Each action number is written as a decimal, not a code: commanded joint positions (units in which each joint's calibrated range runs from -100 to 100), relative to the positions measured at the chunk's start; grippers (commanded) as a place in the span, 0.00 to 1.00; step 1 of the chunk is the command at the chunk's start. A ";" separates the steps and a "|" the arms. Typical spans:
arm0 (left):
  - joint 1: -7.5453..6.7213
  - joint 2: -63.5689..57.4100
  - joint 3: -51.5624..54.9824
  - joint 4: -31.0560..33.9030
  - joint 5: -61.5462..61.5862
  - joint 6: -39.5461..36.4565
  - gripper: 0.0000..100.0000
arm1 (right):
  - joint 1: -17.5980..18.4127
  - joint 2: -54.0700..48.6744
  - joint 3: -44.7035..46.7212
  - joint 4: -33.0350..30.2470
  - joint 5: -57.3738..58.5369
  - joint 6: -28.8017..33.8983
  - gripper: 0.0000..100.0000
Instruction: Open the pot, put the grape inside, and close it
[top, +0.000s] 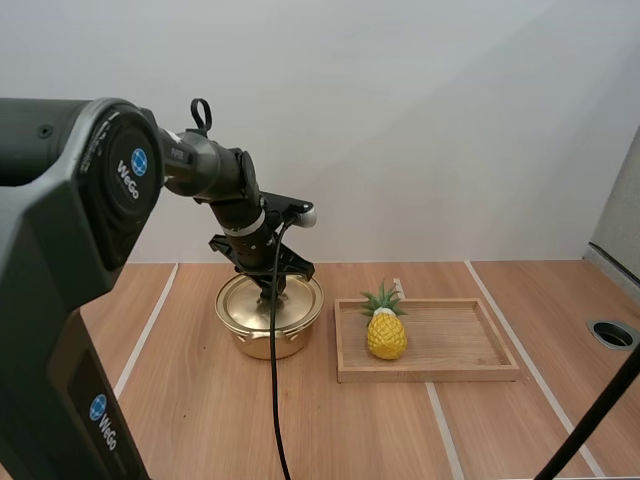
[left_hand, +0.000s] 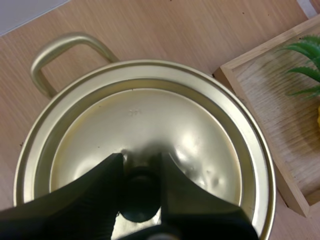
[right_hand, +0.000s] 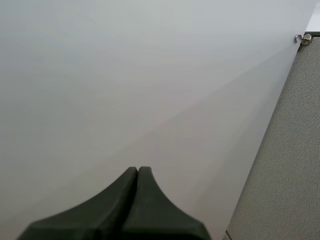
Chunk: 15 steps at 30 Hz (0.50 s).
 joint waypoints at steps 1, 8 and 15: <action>-0.07 1.17 1.80 2.31 -1.40 0.16 0.00 | -0.29 -0.68 -0.54 -0.17 -0.32 0.11 0.00; -0.07 1.17 1.80 3.85 0.22 -0.28 0.00 | -0.29 -0.68 -0.54 -0.17 -0.32 0.11 0.00; -0.07 1.17 1.80 3.85 2.37 -2.72 0.28 | -0.29 -0.68 -0.54 -0.17 -0.32 0.11 0.00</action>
